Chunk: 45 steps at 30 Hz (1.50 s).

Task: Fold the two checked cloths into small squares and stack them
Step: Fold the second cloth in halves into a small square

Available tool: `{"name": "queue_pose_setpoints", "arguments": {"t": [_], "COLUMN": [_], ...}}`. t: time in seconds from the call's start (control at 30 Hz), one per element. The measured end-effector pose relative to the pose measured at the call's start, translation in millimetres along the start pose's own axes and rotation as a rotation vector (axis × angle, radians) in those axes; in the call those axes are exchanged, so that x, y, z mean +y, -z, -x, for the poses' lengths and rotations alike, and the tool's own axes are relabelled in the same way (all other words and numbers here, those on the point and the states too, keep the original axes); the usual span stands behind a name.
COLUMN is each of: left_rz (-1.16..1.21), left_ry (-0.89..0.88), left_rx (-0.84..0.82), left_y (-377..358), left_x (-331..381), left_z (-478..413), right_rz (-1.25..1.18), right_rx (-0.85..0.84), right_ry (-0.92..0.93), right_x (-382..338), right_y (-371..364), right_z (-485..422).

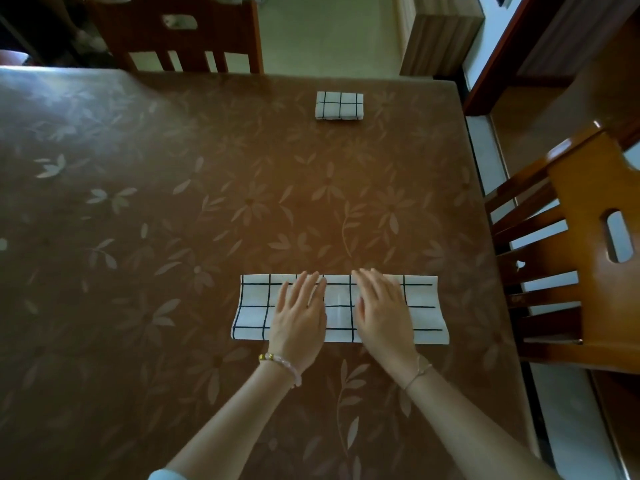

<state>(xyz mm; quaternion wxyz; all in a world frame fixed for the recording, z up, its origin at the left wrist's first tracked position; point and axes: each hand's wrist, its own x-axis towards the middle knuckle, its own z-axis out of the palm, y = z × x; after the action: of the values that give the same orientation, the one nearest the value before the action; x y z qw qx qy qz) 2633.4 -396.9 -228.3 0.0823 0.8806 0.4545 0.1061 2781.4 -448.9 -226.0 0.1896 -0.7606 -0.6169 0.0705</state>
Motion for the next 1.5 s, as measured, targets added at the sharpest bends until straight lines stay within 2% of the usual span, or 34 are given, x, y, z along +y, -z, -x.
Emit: {"name": "queue_pose_setpoints", "arguments": {"t": [0.13,0.37,0.67,0.93,1.23,1.3,1.37,1.43,1.5], "left_rz": [-0.035,-0.08,-0.075,-0.084,-0.096,-0.02,0.126,0.371,0.737], "left_ry": [-0.001,0.022,0.018,0.186,0.196,0.235,0.327,0.506,0.794], "left_rx": [-0.147,-0.27,-0.27,-0.231,-0.275,-0.167,0.019,0.186,0.225], "left_y": [-14.8,-30.5,-24.9,-1.0,9.2,18.1,29.8,38.2,43.8], "left_x": [1.2,-1.1,-17.8,-85.4,-84.8,-78.1,-63.6,-40.8,-11.2], "left_z": [2.2,4.5,6.1,29.2,27.2,26.6,30.7,40.6,54.8], "right_rz": [0.035,0.115,0.127,0.203,0.243,0.248,0.214,0.149,0.063], "right_rx": [-0.082,-0.168,-0.169,-0.156,-0.191,-0.173,-0.14,-0.128,-0.172], "right_ry": [-0.01,-0.054,-0.081,-0.24,-0.22,-0.212,-0.193,-0.151,-0.098], "right_x": [-8.0,1.4,14.4,79.8,81.0,79.5,75.7,69.0,61.2], "right_y": [-16.2,-34.4,-29.6,0.1,12.1,18.9,25.8,31.1,31.4], "right_z": [7.3,14.5,17.2,35.5,35.1,29.5,19.7,6.4,-7.8]}}
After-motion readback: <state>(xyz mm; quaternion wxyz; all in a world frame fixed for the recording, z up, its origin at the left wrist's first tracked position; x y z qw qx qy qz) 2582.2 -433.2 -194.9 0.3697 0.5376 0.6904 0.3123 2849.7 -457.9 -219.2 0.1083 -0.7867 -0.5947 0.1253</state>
